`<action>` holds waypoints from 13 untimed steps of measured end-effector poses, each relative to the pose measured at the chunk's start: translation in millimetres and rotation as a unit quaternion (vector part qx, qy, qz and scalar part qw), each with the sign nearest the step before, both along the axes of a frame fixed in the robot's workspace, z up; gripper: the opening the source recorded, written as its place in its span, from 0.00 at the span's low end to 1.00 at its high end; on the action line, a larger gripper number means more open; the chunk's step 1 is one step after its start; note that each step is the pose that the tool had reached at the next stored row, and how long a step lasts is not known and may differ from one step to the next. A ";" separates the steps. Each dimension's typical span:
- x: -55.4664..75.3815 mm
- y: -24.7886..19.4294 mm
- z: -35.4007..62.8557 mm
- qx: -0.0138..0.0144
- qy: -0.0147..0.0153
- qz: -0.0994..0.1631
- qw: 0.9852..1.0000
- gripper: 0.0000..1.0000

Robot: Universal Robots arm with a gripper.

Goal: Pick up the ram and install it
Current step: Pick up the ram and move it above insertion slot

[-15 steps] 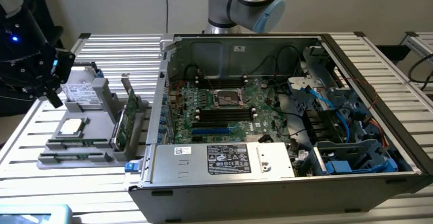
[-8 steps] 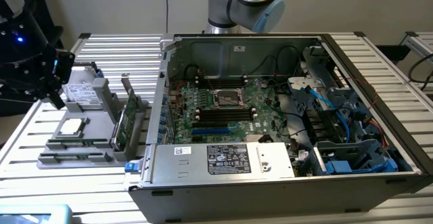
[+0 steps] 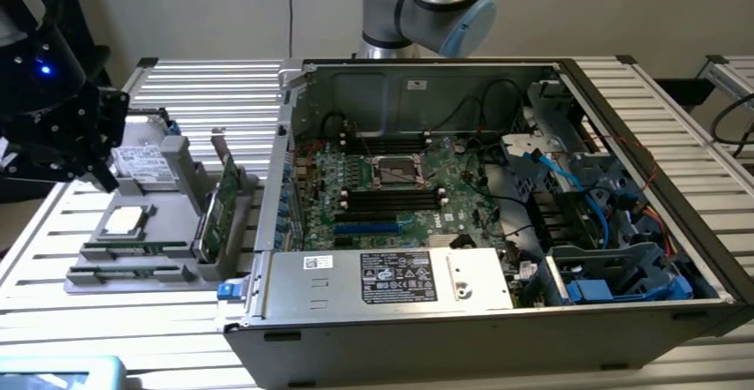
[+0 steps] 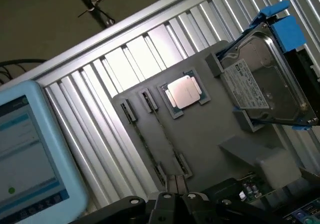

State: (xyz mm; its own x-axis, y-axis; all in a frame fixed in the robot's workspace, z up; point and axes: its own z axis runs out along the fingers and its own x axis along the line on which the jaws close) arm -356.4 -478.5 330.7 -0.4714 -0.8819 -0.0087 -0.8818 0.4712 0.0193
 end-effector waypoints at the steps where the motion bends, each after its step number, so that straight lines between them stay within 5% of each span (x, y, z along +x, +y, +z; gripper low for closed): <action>1: 0.0 0.0 -0.5 0.000 -0.001 0.009 1.000 0.11; 7: 0.0 0.0 -3.2 0.000 -0.009 0.064 0.998 0.11; 13: 0.0 0.0 -4.5 0.000 -0.015 0.118 0.993 0.11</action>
State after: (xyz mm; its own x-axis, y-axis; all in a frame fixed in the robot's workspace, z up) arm -356.4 -478.5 326.2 -0.2508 -0.9678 -0.0198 -0.9680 0.2510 -0.0079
